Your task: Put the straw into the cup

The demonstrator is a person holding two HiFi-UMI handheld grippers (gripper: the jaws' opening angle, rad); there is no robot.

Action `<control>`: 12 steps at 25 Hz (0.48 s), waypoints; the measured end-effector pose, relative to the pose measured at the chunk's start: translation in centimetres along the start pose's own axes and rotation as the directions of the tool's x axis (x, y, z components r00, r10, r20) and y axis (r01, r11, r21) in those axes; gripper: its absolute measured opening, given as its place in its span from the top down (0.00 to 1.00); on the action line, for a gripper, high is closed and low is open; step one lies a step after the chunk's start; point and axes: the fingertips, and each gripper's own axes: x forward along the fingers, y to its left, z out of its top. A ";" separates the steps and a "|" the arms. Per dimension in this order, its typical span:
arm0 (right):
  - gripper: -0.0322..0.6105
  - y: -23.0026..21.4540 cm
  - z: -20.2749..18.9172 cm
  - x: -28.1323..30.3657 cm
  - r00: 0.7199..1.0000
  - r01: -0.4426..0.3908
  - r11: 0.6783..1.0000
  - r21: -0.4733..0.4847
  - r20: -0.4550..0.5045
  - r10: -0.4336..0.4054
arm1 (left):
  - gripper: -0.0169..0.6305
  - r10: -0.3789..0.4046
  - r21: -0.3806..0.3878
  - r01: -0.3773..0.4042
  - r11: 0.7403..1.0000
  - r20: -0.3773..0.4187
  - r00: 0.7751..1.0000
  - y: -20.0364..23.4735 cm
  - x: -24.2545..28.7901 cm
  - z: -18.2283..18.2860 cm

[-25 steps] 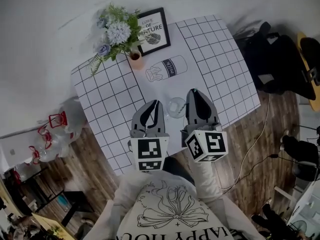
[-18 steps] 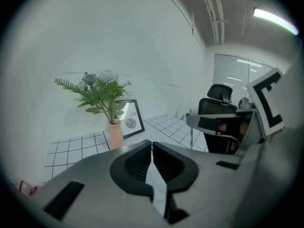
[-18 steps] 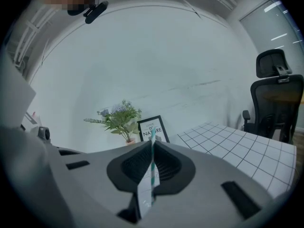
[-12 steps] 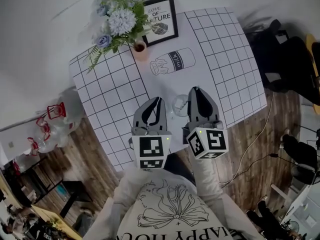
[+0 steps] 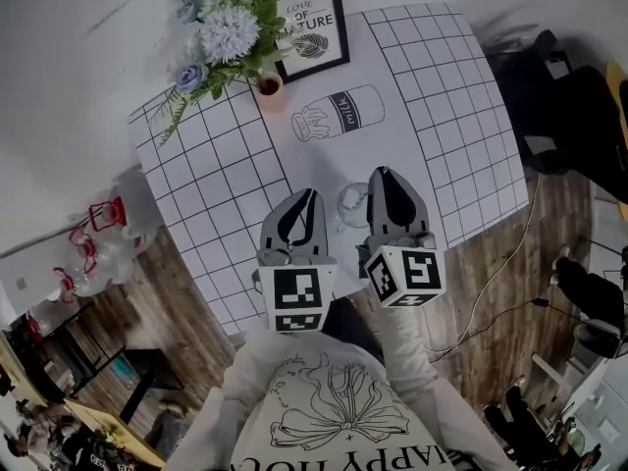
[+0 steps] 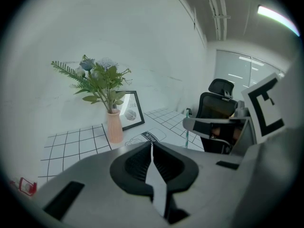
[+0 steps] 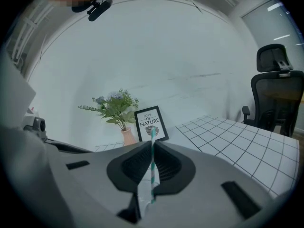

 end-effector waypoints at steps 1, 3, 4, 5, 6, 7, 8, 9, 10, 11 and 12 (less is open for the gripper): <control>0.93 -0.1 -0.1 0.1 1.000 0.002 1.000 0.002 -0.002 -0.002 | 0.95 0.000 0.000 0.000 1.000 -0.002 1.000 0.0 0.1 -0.1; 0.93 -0.2 -0.3 0.1 1.000 0.006 1.000 0.004 -0.004 -0.006 | 0.95 0.000 -0.002 0.000 1.000 -0.005 1.000 -0.1 0.1 -0.3; 0.93 -0.3 -0.3 0.2 1.000 0.008 1.000 0.004 -0.005 -0.008 | 0.95 0.000 -0.003 0.000 1.000 -0.006 1.000 -0.1 0.1 -0.3; 0.93 -0.3 -0.3 0.2 1.000 0.010 1.000 0.005 -0.006 -0.010 | 0.95 0.000 -0.003 0.000 1.000 -0.007 1.000 -0.1 0.1 -0.4; 0.93 -0.3 -0.4 0.2 1.000 0.012 1.000 0.005 -0.008 -0.012 | 0.95 0.000 -0.004 0.000 1.000 -0.007 1.000 -0.1 0.1 -0.4; 0.93 -0.3 -0.4 0.2 1.000 0.014 1.000 0.005 -0.011 -0.014 | 0.95 0.000 -0.004 0.000 1.000 -0.007 1.000 -0.1 0.1 -0.3; 0.93 -0.3 -0.4 0.2 1.000 0.016 1.000 0.005 -0.014 -0.016 | 0.95 0.000 -0.004 0.000 1.000 -0.006 1.000 -0.1 0.0 -0.3; 0.93 -0.3 -0.4 0.2 1.000 0.016 1.000 0.006 -0.016 -0.016 | 0.95 0.001 -0.004 -0.001 1.000 -0.006 1.000 -0.2 -0.1 -0.2; 0.93 -0.3 -0.4 0.2 1.000 0.014 1.000 0.008 -0.017 -0.014 | 0.95 0.001 -0.003 -0.001 1.000 -0.005 1.000 -0.2 -0.1 -0.2; 0.93 -0.2 -0.3 0.2 1.000 0.012 1.000 0.009 -0.018 -0.012 | 0.95 0.001 -0.003 -0.001 1.000 -0.005 1.000 -0.2 -0.2 -0.1; 0.92 -0.2 -0.3 0.2 1.000 0.011 1.000 0.009 -0.017 -0.011 | 0.95 0.002 -0.003 -0.002 1.000 -0.003 1.000 -0.2 -0.3 -0.1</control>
